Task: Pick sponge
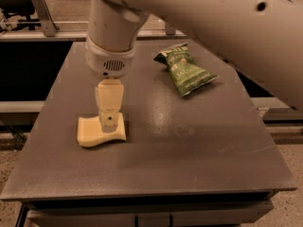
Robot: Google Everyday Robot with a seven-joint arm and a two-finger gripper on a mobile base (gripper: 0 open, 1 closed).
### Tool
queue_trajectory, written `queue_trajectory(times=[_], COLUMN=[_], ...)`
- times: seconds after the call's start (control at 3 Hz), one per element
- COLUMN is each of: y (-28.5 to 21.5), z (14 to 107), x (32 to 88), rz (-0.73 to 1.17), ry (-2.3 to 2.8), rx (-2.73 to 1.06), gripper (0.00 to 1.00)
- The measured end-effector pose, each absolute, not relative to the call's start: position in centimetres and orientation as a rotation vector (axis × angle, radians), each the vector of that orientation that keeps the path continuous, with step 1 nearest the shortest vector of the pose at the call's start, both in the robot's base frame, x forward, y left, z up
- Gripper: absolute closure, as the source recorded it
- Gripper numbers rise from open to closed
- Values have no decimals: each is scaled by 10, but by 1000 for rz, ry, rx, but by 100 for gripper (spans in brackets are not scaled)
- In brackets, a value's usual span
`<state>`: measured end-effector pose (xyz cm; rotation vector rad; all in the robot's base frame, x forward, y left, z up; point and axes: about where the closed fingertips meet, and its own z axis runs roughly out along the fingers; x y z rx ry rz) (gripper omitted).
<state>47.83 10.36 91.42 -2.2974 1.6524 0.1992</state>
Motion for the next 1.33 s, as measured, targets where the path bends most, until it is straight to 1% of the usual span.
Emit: queue_trajectory(times=[0.33, 0.67, 1.33], y=[117, 109, 106], z=[911, 885, 831], x=[476, 475, 467], rz=[213, 239, 186], ry=[1644, 1757, 1922], rx=[-2309, -2313, -2329], gripper=[0, 0, 0])
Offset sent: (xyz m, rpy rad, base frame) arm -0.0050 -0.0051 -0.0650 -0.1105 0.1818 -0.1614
